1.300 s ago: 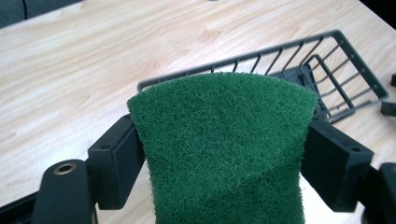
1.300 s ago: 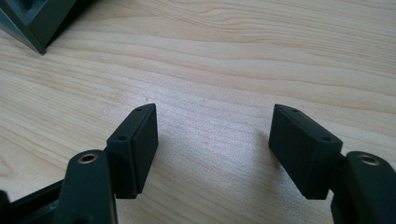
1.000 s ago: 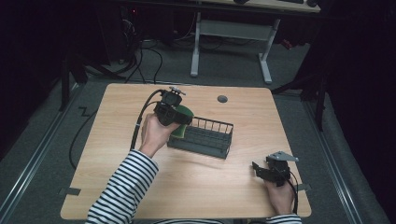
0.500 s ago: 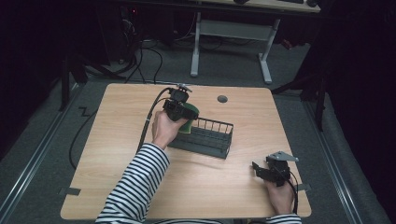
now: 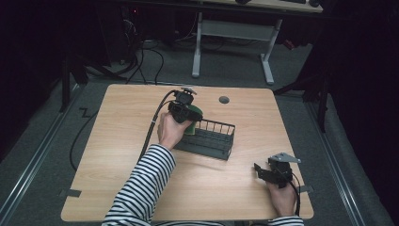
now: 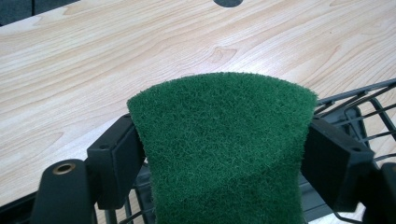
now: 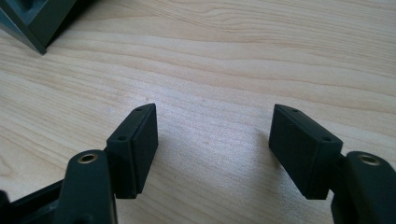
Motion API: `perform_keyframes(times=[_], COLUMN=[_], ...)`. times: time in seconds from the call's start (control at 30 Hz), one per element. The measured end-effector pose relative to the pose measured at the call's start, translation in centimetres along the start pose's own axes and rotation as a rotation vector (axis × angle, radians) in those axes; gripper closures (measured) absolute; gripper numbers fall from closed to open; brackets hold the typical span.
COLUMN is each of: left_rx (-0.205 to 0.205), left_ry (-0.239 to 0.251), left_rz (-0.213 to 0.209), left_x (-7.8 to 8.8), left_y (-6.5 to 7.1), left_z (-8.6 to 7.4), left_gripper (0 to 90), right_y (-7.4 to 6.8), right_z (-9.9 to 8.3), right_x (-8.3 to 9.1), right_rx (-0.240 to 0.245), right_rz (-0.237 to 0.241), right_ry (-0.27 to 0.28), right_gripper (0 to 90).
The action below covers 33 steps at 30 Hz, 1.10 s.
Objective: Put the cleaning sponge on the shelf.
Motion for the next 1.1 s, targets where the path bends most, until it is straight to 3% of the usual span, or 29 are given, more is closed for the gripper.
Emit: perform_keyframes(times=[0.23, 1.1], left_rx=[-0.03, -0.041], left_ry=[-0.014, -0.031], left_rz=[0.039, 0.047], left_x=[-0.3, -0.9], left_y=[0.1, 0.5], left_z=[-0.3, -1.5], left_gripper=[21.1, 21.4], right_y=[0.0, 0.0], right_z=[0.0, 0.0], right_x=[0.0, 0.0], right_rx=[0.0, 0.001], right_rz=[0.0, 0.001], right_ry=[0.0, 0.0], right_gripper=[32.8, 32.7])
Point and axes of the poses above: each handheld gripper's, and its own axes: x roughly backward along the jaws, z roughly out of its top, y roughly to its right, the point moved 10 cm from there along -x, roughly forward along the jaws, and after that the axes turned 10 degrees about -z, right-handed, at the moved point
